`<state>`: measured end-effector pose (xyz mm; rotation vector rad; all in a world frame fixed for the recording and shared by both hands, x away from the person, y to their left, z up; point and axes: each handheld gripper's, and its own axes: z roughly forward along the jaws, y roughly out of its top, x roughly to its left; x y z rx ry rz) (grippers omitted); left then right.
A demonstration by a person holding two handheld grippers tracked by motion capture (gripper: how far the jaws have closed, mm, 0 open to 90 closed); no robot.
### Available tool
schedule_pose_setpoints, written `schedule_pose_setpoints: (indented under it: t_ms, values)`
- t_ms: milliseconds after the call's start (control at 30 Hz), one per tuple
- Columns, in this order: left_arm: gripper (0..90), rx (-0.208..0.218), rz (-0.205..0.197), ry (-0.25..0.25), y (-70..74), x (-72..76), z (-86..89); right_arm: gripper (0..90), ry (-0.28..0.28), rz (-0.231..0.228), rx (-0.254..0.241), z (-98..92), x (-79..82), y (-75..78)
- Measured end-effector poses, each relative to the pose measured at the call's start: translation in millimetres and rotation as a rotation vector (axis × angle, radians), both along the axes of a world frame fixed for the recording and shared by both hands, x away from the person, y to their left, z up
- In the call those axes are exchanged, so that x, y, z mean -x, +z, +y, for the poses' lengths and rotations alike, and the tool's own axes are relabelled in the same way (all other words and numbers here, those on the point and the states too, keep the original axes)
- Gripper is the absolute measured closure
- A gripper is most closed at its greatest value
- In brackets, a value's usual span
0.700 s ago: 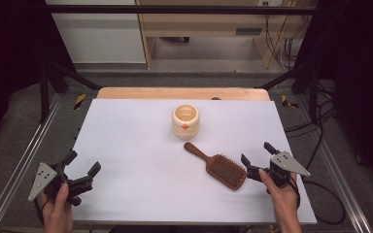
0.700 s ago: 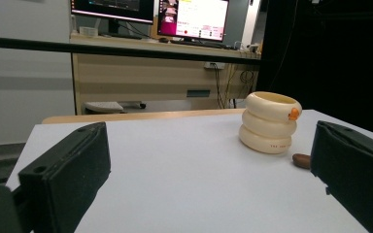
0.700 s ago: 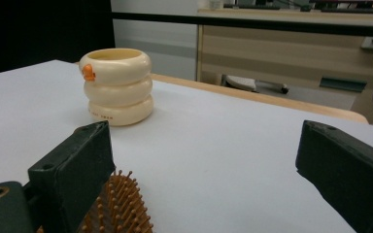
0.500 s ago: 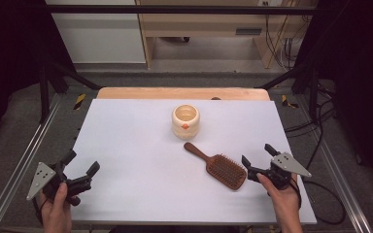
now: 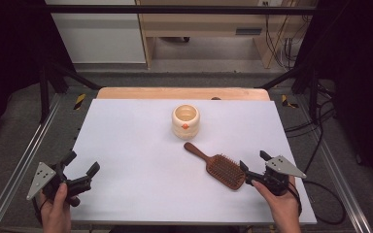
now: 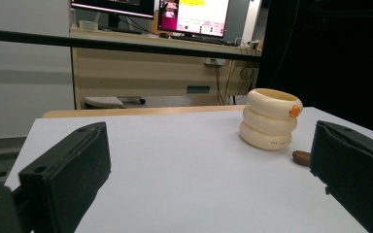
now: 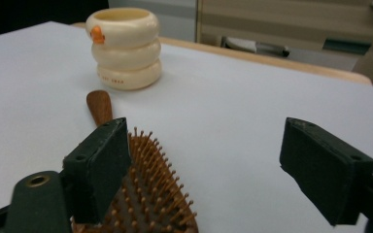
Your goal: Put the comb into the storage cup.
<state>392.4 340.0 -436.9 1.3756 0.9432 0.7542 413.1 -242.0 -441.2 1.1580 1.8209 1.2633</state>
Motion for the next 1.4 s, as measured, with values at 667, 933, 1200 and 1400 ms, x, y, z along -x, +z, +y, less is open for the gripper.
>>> schedule_pose_setpoints:
  t_ms: [667, 933, 1200, 1400]
  values:
    - [1.7, -0.019, 0.003, -0.006, 0.3, 0.2, -3.3, 89.8, 0.172, 0.062, 0.089, 24.4, 24.3, -0.7]
    - [1.7, -0.015, 0.006, 0.001, 0.6, 0.1, -2.1, 90.0, 0.241, 0.115, 0.089, 32.3, 24.8, -3.8]
    - [1.7, -0.021, 0.006, -0.007, 0.3, -0.2, -3.2, 90.0, 0.296, 0.177, 0.136, 43.8, 28.0, -9.3]
    - [1.7, -0.021, 0.006, -0.002, 0.4, 0.8, -2.1, 90.0, 0.332, 0.245, 0.206, 53.3, 31.1, -19.6]
